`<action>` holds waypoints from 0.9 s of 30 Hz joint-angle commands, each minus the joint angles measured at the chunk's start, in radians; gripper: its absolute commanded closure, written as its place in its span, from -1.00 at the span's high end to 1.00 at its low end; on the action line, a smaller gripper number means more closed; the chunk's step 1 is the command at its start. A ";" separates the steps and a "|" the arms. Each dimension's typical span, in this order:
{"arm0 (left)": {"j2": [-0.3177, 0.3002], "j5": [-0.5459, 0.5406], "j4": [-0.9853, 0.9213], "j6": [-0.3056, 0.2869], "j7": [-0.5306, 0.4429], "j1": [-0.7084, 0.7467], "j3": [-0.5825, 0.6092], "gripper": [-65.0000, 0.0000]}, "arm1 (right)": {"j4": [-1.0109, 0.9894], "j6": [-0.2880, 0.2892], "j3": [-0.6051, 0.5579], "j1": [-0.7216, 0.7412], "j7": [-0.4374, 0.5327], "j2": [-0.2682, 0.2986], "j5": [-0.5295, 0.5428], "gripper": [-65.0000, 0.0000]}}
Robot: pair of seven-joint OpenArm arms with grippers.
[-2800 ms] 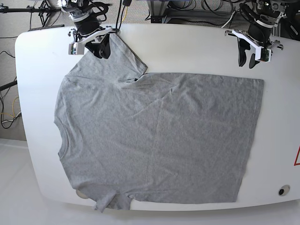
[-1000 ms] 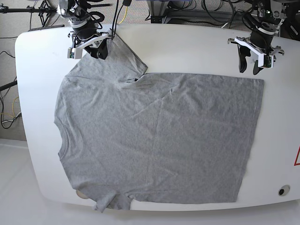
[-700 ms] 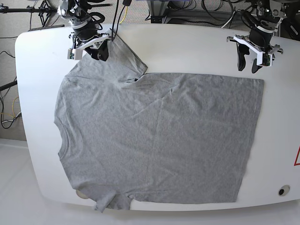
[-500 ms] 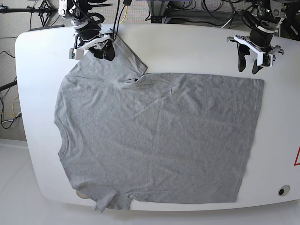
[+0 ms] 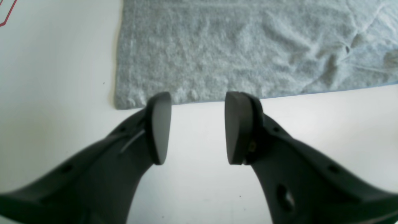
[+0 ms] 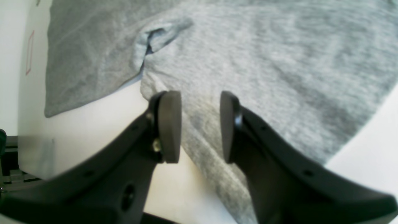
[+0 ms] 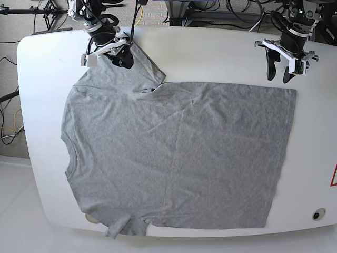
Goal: Fold the T-shirt properly
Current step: 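Grasp the shirt's shoulder edge near the sleeve with the right gripper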
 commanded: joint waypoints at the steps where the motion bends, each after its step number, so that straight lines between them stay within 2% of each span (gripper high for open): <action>1: -0.007 -0.011 0.006 0.005 -0.027 -0.004 -0.005 -0.16 | 0.014 0.011 0.025 -0.002 0.003 -0.002 0.013 -0.44; 4: -0.008 -0.050 -0.012 -0.001 -0.009 -0.006 -0.003 -0.16 | 0.019 0.001 0.066 0.000 0.000 -0.022 0.019 -0.38; 16: -0.010 -0.144 -0.019 -0.010 0.040 -0.005 -0.011 -0.20 | -0.054 0.066 0.143 0.008 0.002 -0.051 0.082 -0.30; 27: -0.014 -0.146 -0.015 -0.011 0.050 -0.003 -0.011 -0.18 | -0.120 0.047 0.133 0.026 0.002 -0.044 0.095 -0.29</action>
